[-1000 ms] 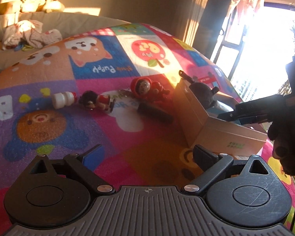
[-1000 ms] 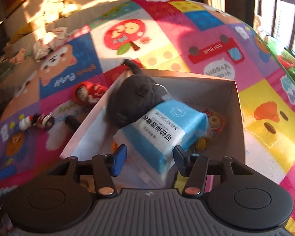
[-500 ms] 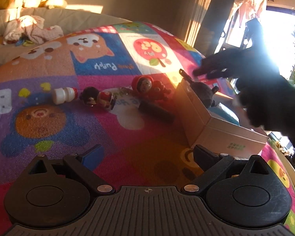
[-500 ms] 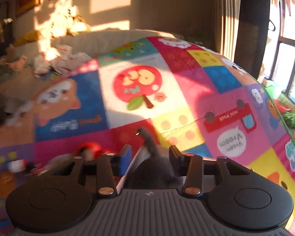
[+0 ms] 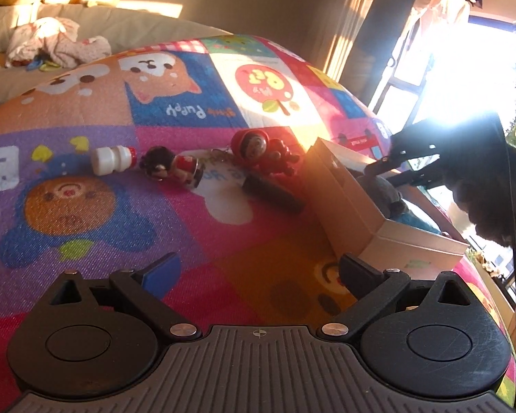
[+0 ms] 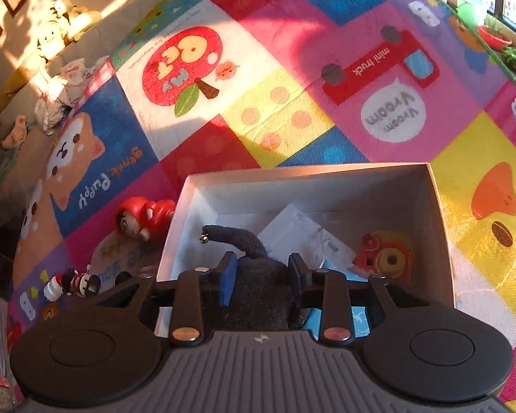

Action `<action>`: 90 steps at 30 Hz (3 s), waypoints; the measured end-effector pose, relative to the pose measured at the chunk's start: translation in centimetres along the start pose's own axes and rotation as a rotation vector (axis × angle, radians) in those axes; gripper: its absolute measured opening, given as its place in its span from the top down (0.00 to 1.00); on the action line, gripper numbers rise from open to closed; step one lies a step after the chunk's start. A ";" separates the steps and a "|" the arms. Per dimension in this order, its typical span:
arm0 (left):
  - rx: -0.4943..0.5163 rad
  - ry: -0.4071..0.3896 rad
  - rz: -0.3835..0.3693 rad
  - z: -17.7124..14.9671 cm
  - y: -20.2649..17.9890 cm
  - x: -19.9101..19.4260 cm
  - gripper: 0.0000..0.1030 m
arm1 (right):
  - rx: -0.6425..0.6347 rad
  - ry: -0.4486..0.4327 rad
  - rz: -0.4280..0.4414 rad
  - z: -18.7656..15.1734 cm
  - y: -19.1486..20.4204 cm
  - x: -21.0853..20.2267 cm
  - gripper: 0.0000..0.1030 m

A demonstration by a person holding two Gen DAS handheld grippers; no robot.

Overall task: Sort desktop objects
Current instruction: 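Move the right gripper from the box to the red boxing-glove toy, then grasp the red boxing-glove toy with the right gripper while the left reaches the black foam stick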

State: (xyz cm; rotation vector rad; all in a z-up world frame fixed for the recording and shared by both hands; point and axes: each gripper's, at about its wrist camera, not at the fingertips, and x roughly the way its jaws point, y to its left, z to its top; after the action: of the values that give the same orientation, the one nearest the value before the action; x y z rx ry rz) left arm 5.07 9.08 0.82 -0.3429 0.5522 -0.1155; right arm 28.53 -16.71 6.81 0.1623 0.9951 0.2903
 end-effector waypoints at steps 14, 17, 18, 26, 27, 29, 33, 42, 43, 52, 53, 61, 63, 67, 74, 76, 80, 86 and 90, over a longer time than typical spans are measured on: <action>0.000 -0.033 0.042 0.2 0.3 -0.3 0.01 | -0.133 -0.048 -0.059 -6.0 -1.2 -3.7 0.63; 0.002 -0.097 0.151 0.7 0.9 -1.2 0.01 | -0.229 -0.163 -0.095 -6.4 1.5 -5.5 0.63; 0.003 -0.110 0.201 0.9 1.0 -1.3 0.01 | -0.272 -0.198 -0.069 -6.4 2.7 -6.4 0.62; 0.073 -0.019 0.208 0.5 0.4 -0.1 0.01 | -0.520 -0.151 0.039 -3.6 14.2 -2.2 0.37; 0.089 -0.014 0.202 0.2 0.3 -0.1 0.01 | -0.522 -0.142 0.021 -2.8 15.3 -0.6 0.33; 0.105 -0.016 0.198 0.0 -0.1 0.0 0.01 | -0.530 -0.129 -0.028 -1.3 16.8 2.5 0.25; 0.076 0.000 0.189 0.0 0.3 0.1 0.01 | -0.605 -0.043 -0.184 0.5 18.8 9.1 0.25; 0.081 0.005 0.158 -0.1 0.2 0.1 0.01 | -0.574 0.041 -0.083 -0.9 17.4 8.3 0.34; 0.096 0.010 0.144 -0.2 -0.1 0.1 0.01 | -0.585 0.053 -0.054 -1.6 17.4 7.5 0.34; 0.303 0.071 0.038 -2.5 -4.2 -0.6 0.00 | -0.639 0.151 0.203 -10.1 16.9 -0.3 0.35; 0.319 0.074 0.031 -2.8 -4.6 -0.7 0.00 | -0.622 0.131 0.230 -10.6 16.2 -1.7 0.35; 0.378 0.114 0.080 -3.5 -6.2 0.1 0.00 | -0.524 0.010 0.219 -13.6 7.7 -8.9 0.49; 0.379 0.125 0.096 -3.5 -6.5 0.4 0.00 | -0.537 -0.031 0.156 -14.4 6.0 -8.9 0.50; 0.382 0.127 0.111 -3.4 -7.1 0.8 0.00 | -0.510 -0.094 0.077 -15.7 3.2 -8.9 0.49; 0.376 0.131 0.068 -2.6 -9.0 2.6 0.28 | -0.329 -0.179 0.095 -18.4 -1.8 -9.8 0.31; 0.383 0.144 0.075 -2.3 -9.7 3.7 0.33 | -0.299 -0.203 0.081 -19.5 -2.7 -10.3 0.30; 0.401 0.149 0.100 -2.0 -10.5 5.6 0.49 | -0.249 -0.236 0.063 -21.3 -4.3 -10.9 0.24; 0.436 0.146 0.101 -2.2 -10.8 4.8 0.76 | -0.201 -0.314 0.018 -21.6 -5.9 -11.8 0.13; 0.426 0.160 0.077 -3.1 -10.0 2.6 0.76 | -0.170 -0.348 -0.027 -19.9 -7.2 -11.4 0.10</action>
State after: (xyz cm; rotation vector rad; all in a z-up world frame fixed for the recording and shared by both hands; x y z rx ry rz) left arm 5.44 -1.66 0.58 0.1037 0.6814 -0.1834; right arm 7.15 -27.03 3.34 0.0415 0.6240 0.3083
